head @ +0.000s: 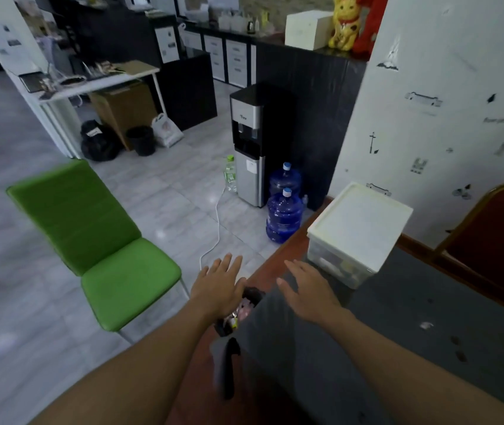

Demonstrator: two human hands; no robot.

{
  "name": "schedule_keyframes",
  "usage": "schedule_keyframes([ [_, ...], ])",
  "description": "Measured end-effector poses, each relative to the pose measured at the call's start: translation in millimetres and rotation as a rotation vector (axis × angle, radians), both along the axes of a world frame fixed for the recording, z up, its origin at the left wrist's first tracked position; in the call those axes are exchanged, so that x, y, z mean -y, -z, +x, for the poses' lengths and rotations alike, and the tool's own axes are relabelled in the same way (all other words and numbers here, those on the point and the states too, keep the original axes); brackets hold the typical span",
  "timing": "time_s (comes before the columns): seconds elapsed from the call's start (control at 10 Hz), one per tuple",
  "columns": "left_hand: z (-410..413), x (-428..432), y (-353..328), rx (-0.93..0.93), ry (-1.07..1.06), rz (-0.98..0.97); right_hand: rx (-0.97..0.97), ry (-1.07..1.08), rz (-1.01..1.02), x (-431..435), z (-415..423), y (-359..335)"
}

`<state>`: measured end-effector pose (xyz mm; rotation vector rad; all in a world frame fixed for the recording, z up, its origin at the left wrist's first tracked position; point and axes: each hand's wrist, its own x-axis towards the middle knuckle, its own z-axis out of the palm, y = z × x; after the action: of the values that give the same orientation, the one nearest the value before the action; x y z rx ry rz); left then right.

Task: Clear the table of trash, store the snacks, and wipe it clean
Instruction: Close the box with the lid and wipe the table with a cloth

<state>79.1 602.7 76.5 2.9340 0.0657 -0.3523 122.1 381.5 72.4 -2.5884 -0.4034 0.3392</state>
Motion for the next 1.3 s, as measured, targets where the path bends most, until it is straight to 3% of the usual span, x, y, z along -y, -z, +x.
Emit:
schedule_keyframes([
  [0.7, 97, -86, 64, -0.188, -0.072, -0.042, -0.189, -0.142, -0.057, -102, 113, 78],
  [1.0, 129, -101, 153, -0.351, -0.105, -0.126, -0.336, -0.102, -0.093, -121, 149, 162],
  [1.1, 133, -112, 209, -0.364, -0.039, -0.145, -0.389, -0.093, -0.118, -128, 157, 194],
  [1.2, 143, -129, 282, -0.52, -0.058, -0.121, -0.428, -0.084, -0.174, -137, 164, 236],
  [1.3, 145, -131, 309, -0.531, -0.035, -0.236, -0.47, -0.056, -0.245, -145, 167, 280],
])
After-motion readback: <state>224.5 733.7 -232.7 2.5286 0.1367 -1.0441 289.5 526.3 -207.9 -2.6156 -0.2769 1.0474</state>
